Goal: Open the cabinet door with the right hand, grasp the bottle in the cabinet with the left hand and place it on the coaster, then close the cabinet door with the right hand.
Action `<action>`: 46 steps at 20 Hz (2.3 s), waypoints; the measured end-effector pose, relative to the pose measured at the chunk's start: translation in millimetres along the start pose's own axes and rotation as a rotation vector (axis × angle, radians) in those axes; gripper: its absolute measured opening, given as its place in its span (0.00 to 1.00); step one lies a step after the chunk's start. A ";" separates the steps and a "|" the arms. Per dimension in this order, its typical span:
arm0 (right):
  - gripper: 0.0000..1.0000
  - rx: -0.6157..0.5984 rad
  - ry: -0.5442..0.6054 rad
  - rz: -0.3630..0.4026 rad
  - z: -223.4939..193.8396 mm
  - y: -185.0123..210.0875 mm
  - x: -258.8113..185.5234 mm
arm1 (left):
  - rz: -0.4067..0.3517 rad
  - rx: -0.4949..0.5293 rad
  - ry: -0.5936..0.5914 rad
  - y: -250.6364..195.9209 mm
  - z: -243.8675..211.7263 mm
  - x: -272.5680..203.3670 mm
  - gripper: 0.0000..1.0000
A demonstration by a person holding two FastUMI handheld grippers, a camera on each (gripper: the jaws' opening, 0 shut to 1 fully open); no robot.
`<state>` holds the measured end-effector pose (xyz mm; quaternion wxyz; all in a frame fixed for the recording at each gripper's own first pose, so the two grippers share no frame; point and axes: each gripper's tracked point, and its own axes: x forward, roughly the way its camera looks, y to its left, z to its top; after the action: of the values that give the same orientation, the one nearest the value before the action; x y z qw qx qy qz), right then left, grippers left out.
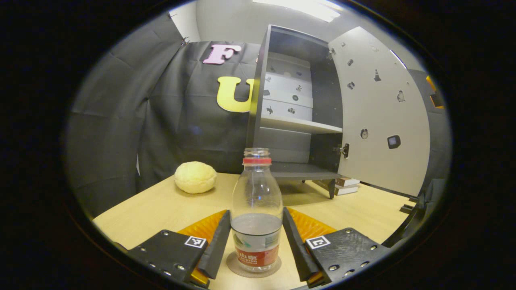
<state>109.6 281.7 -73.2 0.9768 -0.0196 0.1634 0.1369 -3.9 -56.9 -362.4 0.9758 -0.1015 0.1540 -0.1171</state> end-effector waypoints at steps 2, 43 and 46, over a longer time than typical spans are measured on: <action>0.98 0.003 -0.002 0.004 1.0 1.0 0.5 | 0.010 0.001 0.018 0.1 -6.1 0.2 0.77; 0.98 0.033 -0.324 -0.044 141.3 -229.0 -14.7 | 0.186 0.172 -0.072 -163.2 161.8 -133.0 0.78; 0.99 0.062 -0.318 -0.110 144.5 -263.4 2.4 | 0.194 0.155 -0.078 -171.1 174.0 -136.9 0.78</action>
<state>229.2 40.9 61.0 0.9965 0.0236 0.0096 0.0795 -107.9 -156.0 -122.3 0.9928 -0.0151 0.1155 -0.0296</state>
